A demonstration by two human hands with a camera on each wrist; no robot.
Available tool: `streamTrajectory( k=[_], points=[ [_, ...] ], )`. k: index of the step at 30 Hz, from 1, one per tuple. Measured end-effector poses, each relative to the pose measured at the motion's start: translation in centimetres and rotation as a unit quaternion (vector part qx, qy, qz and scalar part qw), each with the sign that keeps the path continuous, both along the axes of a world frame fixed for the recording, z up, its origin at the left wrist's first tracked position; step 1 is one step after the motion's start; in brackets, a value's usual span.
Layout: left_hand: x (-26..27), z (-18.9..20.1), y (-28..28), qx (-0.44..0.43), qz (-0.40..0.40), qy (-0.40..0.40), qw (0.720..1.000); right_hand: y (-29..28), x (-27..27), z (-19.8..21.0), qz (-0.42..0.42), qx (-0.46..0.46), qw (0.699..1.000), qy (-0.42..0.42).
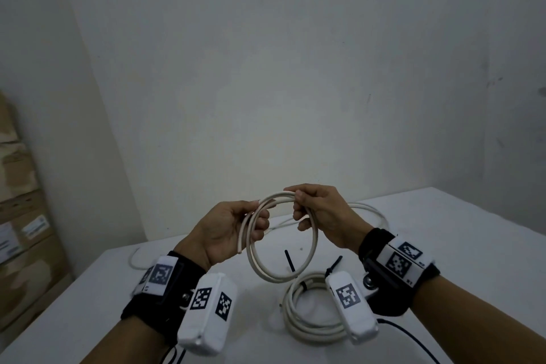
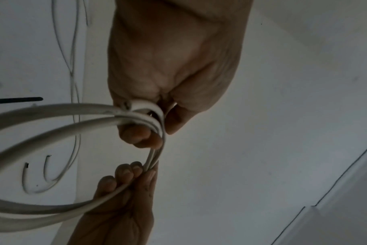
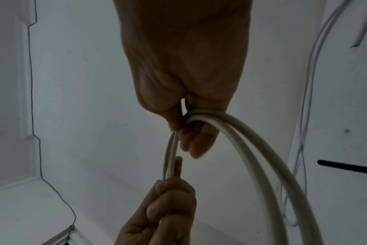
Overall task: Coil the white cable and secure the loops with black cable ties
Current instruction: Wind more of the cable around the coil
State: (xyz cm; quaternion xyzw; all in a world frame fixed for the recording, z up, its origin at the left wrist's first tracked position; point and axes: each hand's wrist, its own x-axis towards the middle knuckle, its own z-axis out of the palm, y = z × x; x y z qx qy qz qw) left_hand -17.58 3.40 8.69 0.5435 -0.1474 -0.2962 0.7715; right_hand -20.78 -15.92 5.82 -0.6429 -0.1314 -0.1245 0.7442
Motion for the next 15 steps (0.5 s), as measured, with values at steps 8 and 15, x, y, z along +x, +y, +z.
streamTrajectory(
  k=[8,15],
  points=[
    [0.3,0.5,-0.1,0.146,0.021,-0.075,0.986,-1.0,-0.8,1.5,-0.008,-0.246,0.968,0.045],
    [-0.4,1.3,-0.9,0.179,-0.011,-0.105,0.978,1.3,-0.5,1.7,0.031,-0.321,0.945,0.055]
  ],
)
